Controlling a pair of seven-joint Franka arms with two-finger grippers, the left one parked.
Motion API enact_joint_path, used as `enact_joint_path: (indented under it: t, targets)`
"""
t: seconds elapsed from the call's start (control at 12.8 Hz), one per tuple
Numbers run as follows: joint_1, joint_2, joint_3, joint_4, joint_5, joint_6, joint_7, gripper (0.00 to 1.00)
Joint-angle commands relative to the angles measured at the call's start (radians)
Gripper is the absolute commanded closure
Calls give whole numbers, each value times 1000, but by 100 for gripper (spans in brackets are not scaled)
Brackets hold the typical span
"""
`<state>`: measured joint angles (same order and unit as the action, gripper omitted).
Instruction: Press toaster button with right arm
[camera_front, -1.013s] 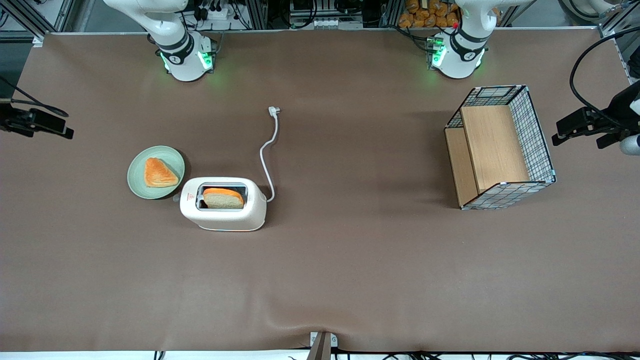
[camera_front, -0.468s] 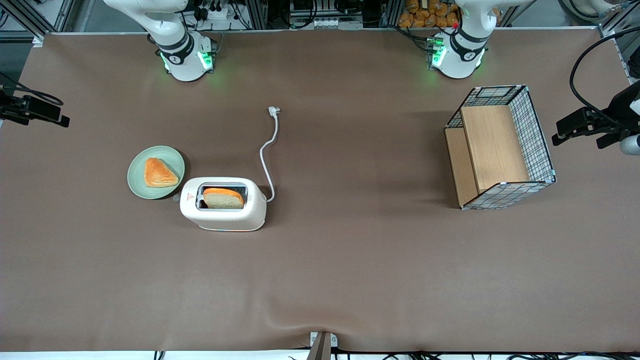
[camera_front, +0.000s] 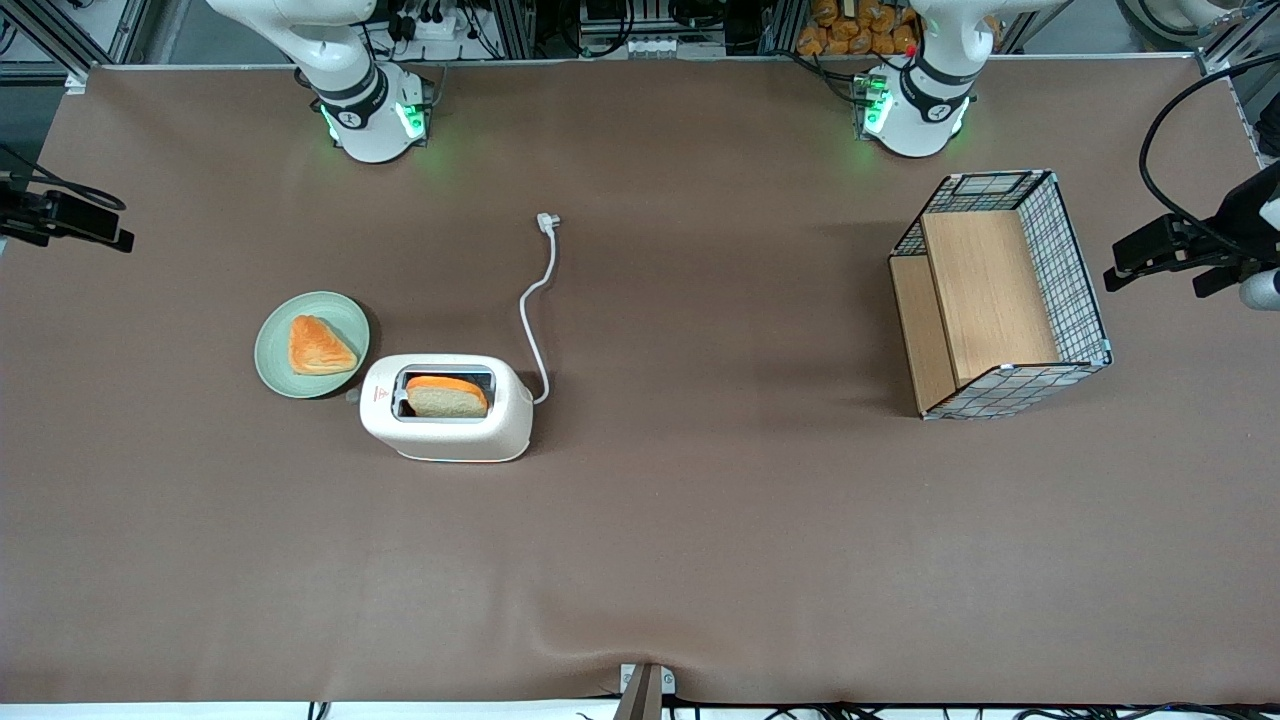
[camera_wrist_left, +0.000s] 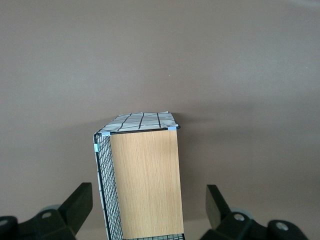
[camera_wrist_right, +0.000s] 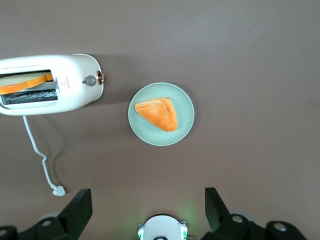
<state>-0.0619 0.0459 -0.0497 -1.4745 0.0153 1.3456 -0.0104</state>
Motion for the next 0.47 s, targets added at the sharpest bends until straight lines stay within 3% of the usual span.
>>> enact_joint_path:
  t: [0.0,0.39]
  targets:
    - [1,-4,10,0,-32,13,15,0]
    - [5,0,10,-9,-17,49,21,0]
